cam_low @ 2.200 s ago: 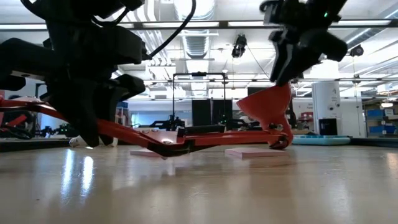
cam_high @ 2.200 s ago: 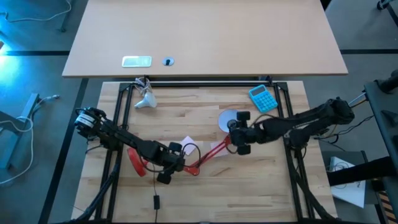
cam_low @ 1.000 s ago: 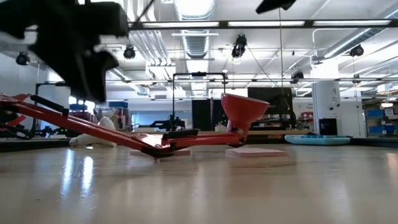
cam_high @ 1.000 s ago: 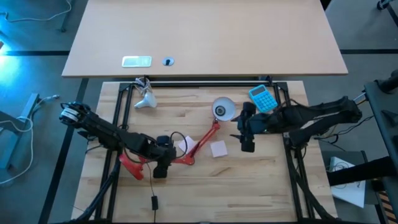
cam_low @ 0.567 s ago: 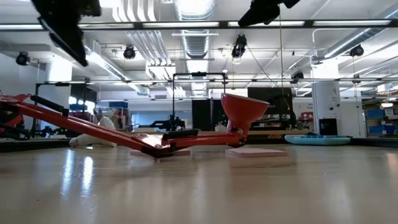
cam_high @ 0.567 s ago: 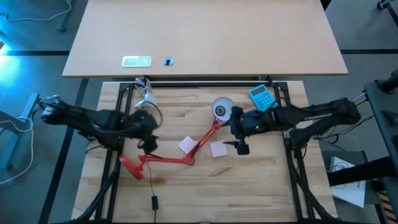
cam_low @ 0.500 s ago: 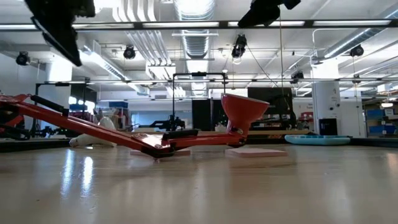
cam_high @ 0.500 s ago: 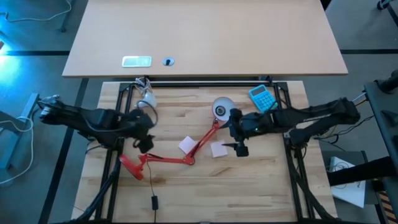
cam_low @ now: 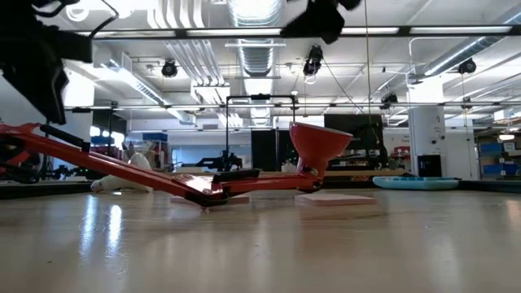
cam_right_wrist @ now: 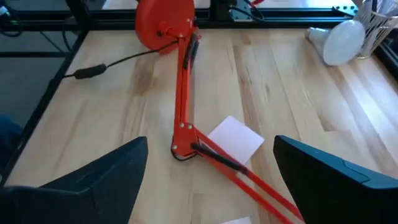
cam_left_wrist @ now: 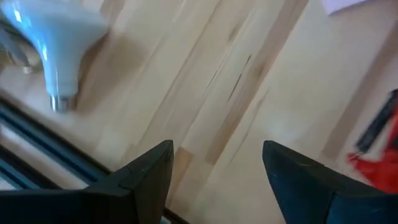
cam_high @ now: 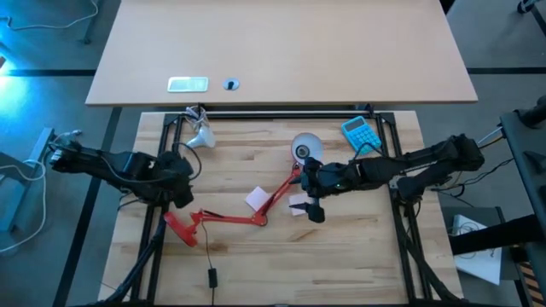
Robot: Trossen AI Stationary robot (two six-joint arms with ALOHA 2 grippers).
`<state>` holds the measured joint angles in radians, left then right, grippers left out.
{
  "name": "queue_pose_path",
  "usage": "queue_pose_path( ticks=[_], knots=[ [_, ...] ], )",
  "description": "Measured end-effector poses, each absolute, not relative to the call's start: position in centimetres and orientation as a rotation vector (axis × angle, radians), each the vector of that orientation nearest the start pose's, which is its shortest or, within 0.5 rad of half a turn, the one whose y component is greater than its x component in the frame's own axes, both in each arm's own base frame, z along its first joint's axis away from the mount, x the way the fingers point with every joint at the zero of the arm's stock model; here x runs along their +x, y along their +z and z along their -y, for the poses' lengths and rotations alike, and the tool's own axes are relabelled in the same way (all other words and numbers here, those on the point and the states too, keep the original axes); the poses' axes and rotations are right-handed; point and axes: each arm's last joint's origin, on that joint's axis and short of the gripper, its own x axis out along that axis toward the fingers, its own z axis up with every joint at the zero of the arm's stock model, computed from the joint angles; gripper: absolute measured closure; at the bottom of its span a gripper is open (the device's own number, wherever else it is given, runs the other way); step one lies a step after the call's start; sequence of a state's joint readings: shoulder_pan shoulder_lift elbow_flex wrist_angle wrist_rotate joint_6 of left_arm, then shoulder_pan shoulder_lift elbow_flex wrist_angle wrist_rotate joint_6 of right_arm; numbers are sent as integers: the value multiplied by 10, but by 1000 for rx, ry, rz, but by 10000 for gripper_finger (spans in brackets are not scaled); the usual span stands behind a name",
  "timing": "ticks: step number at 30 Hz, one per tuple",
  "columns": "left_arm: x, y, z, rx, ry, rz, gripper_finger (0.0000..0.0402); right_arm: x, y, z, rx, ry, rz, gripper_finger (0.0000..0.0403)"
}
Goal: Screw lightbulb
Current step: Insert the lightbulb into the red lamp
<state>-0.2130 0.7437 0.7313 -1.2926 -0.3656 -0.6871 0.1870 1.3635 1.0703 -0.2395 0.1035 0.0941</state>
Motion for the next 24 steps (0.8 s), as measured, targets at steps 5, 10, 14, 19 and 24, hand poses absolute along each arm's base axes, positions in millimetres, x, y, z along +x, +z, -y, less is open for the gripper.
queue_pose_path(
  ticks=[5, 10, 14, 19, 24],
  knots=[
    [92, 243, 6, -264, 578, -1142, 163, 308, 318, -77, 64, 99, -476, 59],
    [92, 254, 3, -320, 602, -1145, 155, 308, 318, -131, 5, 103, -463, 59],
    [99, 257, 2, -347, 631, -1185, 147, 303, 304, -177, 0, 111, -485, 59],
    [117, 247, -3, -341, 652, -1352, 146, 301, 285, -221, 18, 103, -517, 59],
    [132, 233, -11, -302, 668, -1512, 146, 295, 271, -260, 75, 73, -522, 59]
  ],
)
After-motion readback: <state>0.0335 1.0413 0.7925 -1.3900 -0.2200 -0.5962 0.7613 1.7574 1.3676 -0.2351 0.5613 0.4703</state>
